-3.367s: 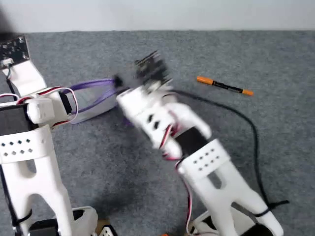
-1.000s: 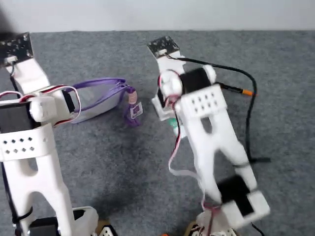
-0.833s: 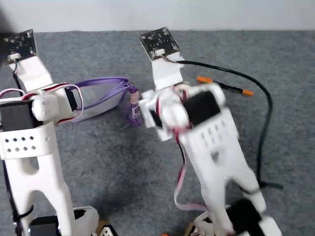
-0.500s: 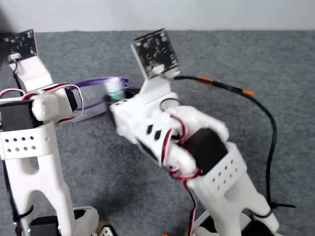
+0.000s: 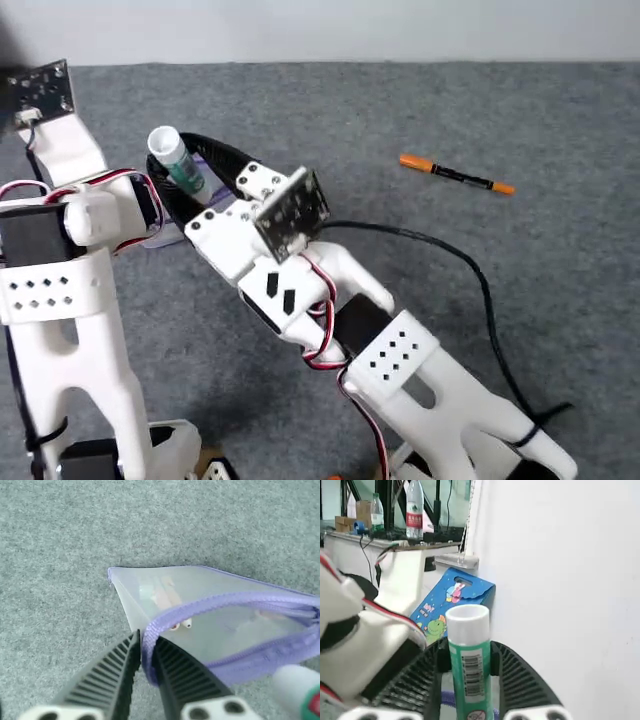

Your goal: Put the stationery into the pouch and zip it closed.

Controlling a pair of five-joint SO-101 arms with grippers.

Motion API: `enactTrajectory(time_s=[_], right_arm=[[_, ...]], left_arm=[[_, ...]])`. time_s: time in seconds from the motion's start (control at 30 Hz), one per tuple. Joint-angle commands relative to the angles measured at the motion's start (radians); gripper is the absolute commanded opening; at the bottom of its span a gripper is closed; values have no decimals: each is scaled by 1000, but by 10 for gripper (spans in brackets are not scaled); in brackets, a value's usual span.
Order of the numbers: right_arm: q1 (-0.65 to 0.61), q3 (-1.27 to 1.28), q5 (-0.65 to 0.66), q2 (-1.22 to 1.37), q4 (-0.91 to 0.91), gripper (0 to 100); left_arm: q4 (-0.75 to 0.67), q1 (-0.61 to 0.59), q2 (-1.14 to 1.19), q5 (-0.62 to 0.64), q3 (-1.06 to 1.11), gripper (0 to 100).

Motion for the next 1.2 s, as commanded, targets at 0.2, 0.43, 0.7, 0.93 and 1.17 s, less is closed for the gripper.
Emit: enactTrajectory(time_s=[0.2, 0.43, 0.7, 0.93, 1.17], right_arm=[[24, 15, 12, 134, -214, 8], [51, 58, 31, 194, -163, 17], [79, 57, 40, 84, 104, 227], [156, 57, 40, -93, 220, 153], [479, 57, 25, -143, 461, 46]], left_arm=[[15, 3, -5, 11, -47, 13], [15, 3, -5, 11, -47, 13], [15, 3, 2, 11, -47, 13], [15, 3, 3, 11, -47, 13], [14, 3, 3, 11, -47, 13]])
